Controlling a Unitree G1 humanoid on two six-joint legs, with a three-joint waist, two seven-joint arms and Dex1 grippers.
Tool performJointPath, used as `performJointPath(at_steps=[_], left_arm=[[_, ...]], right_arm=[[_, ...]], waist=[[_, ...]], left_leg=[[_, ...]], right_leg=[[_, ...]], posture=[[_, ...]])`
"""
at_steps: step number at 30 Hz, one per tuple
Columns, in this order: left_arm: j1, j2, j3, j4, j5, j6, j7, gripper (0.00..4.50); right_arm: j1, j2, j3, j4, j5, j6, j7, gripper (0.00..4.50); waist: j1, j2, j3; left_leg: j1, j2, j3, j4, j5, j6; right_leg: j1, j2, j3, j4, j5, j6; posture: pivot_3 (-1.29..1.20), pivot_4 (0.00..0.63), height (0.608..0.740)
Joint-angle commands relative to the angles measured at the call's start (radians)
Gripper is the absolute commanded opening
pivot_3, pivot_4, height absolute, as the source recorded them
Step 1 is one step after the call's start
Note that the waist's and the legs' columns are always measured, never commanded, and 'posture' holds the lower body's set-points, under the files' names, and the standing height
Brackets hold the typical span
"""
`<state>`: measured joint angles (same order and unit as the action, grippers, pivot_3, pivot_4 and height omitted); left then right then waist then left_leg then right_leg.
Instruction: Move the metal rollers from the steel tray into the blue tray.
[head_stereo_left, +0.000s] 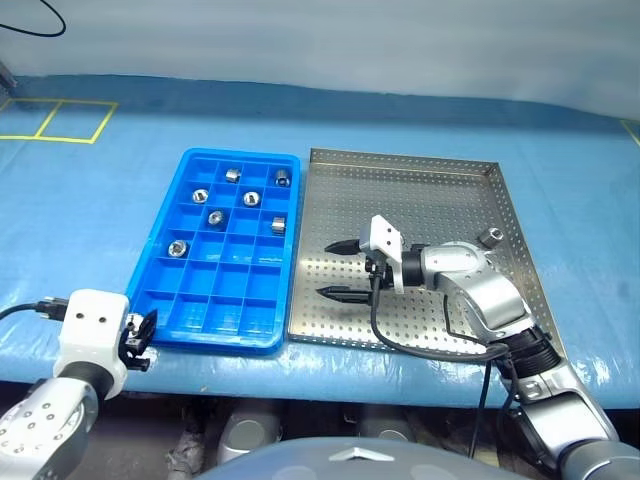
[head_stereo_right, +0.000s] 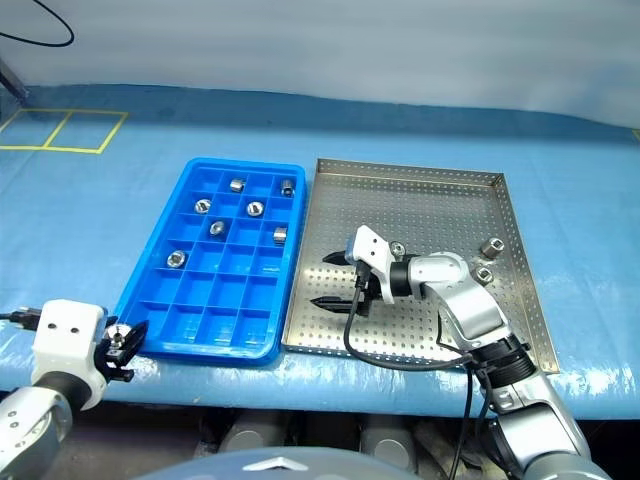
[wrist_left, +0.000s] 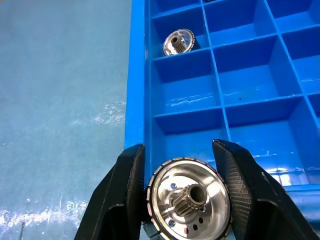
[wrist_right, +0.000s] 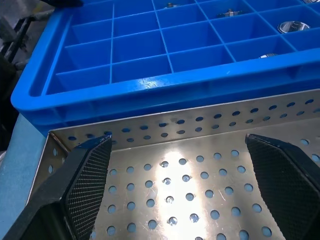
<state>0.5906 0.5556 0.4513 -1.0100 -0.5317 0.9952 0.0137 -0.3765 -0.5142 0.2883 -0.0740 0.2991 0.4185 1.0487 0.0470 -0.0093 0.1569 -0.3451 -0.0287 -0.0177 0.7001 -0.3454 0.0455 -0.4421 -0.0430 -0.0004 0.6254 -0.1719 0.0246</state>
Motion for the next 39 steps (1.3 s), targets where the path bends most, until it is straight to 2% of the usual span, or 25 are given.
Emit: performJointPath(at_steps=[1,7,12,15,20,26,30,34,39], left_arm=[[-0.027,0.009,-0.009,-0.037,-0.008,0.008,0.027,1.88],[-0.069,0.018,-0.032,-0.037,0.021,0.041,0.018,1.88],[-0.108,0.02,-0.027,-0.037,0.053,0.064,0.012,3.47],[-0.15,-0.01,-0.009,-0.031,0.071,0.085,0.024,4.43],[-0.254,-0.048,-0.031,-0.033,0.045,0.045,-0.024,4.43],[-0.517,-0.108,-0.216,0.076,-0.011,-0.056,-0.136,4.43],[-0.686,-0.127,-0.381,0.252,0.043,-0.133,-0.206,4.43],[-0.881,-0.162,-0.583,0.549,0.154,-0.251,-0.301,4.43],[-1.024,-0.216,-0.711,0.807,0.23,-0.419,-0.456,4.43]], right_arm=[[-0.009,0.004,-0.01,-0.011,0.005,-0.015,0.011,4.5],[0.003,-0.001,-0.02,-0.031,0.005,-0.009,0.001,4.5],[0.018,-0.007,-0.032,-0.043,0.006,-0.006,-0.013,4.5],[0.023,-0.008,-0.037,-0.049,0.006,-0.006,-0.021,4.5],[0.031,-0.008,-0.05,-0.059,0.004,-0.008,-0.042,4.5],[0.082,-0.031,-0.105,-0.155,0.009,0.019,-0.11,4.5],[0.137,-0.059,-0.156,-0.24,0.011,0.053,-0.165,4.5],[0.232,-0.104,-0.242,-0.329,0.01,0.09,-0.232,4.5],[0.336,-0.132,-0.301,-0.417,0.013,0.13,-0.293,4.5]], waist=[[0.0,0.0,0.0],[-0.003,0.0,0.0],[-0.006,0.0,0.0],[-0.007,0.0,0.0],[-0.007,0.0,0.0],[-0.011,0.0,0.0],[-0.038,0.001,0.0],[-0.059,0.001,0.0],[-0.116,0.001,0.0]], left_leg=[[0.0,0.0,-0.001,0.0,0.0,0.0],[-0.001,0.0,-0.003,-0.001,0.002,-0.003],[0.0,0.001,-0.003,-0.001,0.002,-0.004],[0.0,0.0,-0.004,-0.001,0.002,-0.004],[-0.001,0.0,-0.005,-0.001,0.003,-0.004],[0.0,0.0,-0.005,-0.001,0.003,-0.005],[0.0,0.0,-0.005,-0.001,0.003,-0.005],[-0.001,-0.001,-0.005,-0.001,0.003,-0.005],[-0.001,-0.001,0.0,-0.001,0.002,-0.002]], right_leg=[[0.0,0.0,-0.001,0.0,0.0,0.0],[0.0,0.001,-0.002,0.0,-0.001,-0.002],[0.0,0.001,-0.003,0.001,-0.001,-0.002],[0.0,0.001,-0.004,0.001,-0.001,-0.002],[0.001,0.001,-0.004,0.001,-0.001,-0.002],[0.001,0.001,-0.005,0.001,-0.001,-0.003],[0.001,0.001,-0.004,0.001,-0.001,-0.003],[0.001,0.001,-0.004,0.001,0.002,0.001],[0.0,0.002,-0.002,0.0,0.003,0.003]], posture=[[0.15,0.15,0.74],[0.12,0.15,0.74],[0.11,0.15,0.74],[0.1,0.15,0.74],[0.06,0.15,0.74],[-0.04,0.15,0.74],[-0.13,0.15,0.74],[-0.23,0.15,0.74],[-0.33,0.15,0.74]])
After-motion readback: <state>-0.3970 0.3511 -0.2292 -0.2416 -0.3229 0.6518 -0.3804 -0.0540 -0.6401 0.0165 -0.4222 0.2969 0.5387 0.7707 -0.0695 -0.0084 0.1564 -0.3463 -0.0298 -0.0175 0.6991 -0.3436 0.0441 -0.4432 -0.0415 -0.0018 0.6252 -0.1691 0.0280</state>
